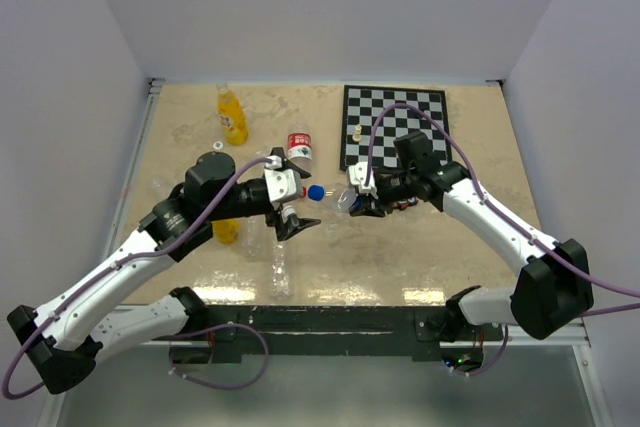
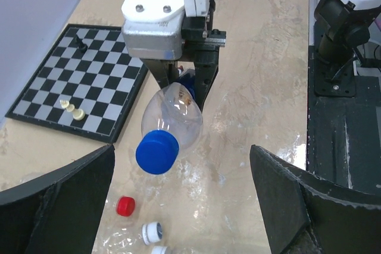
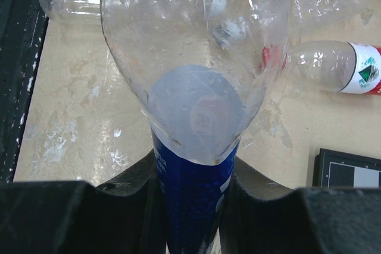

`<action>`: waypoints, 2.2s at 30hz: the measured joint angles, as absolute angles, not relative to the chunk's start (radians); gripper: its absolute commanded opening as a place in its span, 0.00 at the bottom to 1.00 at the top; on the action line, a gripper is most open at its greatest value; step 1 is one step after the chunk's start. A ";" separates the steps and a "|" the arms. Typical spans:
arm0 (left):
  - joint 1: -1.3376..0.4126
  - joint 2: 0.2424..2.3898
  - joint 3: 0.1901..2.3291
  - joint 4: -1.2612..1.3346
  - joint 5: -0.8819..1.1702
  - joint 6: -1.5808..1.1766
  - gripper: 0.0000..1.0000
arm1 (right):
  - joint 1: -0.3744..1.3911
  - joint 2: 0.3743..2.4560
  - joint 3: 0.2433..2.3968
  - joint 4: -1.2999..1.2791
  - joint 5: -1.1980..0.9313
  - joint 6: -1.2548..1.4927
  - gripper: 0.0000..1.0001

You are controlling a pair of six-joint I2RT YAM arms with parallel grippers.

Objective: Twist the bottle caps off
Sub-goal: Unscrew the bottle cap from the plastic bottle.

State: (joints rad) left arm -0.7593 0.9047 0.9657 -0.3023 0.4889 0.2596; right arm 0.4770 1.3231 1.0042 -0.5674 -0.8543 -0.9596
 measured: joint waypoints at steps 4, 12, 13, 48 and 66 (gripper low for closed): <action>-0.759 0.942 1.003 -0.298 0.526 0.308 0.96 | 0.477 1.323 1.004 -0.570 -0.855 -0.964 0.00; -0.759 1.047 1.070 -0.310 0.577 0.364 0.80 | 0.477 1.323 1.004 -0.578 -0.855 -0.971 0.00; -0.759 1.053 1.071 -0.312 0.577 0.371 0.79 | 0.477 1.323 1.004 -0.580 -0.855 -0.972 0.00; -0.759 1.071 1.069 -0.403 0.476 0.447 0.04 | 0.477 1.324 1.010 -0.596 -0.855 -0.993 0.00; -0.751 1.045 1.044 -0.361 0.415 -0.053 0.00 | 0.477 1.331 1.012 -0.621 -0.881 -0.998 0.00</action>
